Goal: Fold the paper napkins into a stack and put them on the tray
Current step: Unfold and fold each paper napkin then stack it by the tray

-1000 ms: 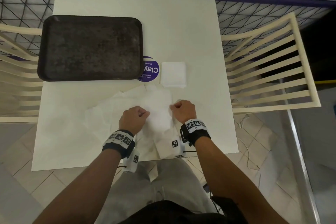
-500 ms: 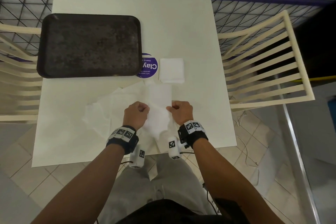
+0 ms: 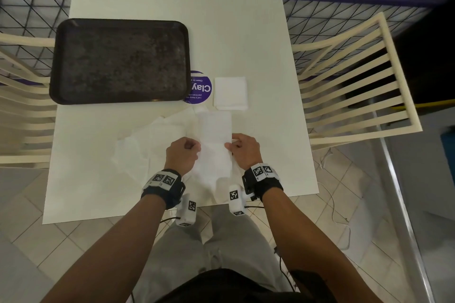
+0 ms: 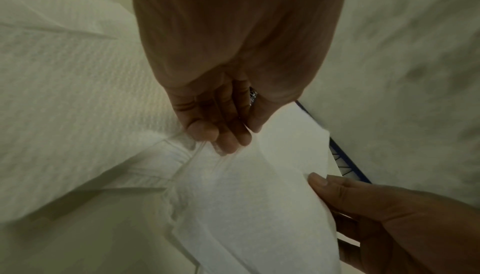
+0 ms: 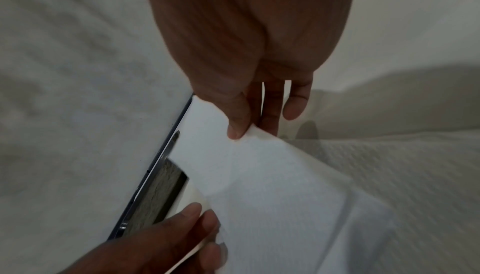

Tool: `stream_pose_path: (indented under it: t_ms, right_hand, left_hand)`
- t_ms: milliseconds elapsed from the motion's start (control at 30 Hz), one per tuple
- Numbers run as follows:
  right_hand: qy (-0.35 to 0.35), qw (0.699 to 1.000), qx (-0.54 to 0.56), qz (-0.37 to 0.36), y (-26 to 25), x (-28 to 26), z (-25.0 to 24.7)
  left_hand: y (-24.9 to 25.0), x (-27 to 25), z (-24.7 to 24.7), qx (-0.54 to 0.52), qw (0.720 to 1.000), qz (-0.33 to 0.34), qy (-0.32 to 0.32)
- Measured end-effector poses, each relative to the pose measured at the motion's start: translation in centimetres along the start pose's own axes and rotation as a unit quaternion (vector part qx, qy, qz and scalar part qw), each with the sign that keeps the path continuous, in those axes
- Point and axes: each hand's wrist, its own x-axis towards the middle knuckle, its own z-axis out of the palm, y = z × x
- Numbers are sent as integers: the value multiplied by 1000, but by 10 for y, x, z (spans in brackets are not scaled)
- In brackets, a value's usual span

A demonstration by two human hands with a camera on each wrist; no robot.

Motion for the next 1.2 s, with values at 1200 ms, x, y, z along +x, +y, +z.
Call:
stream_pose_path:
  t_ms: [1200]
  right_hand:
    - [-28, 986, 147, -69, -26, -10, -9]
  left_hand:
    - [16, -5, -15, -235, 971, 28, -34]
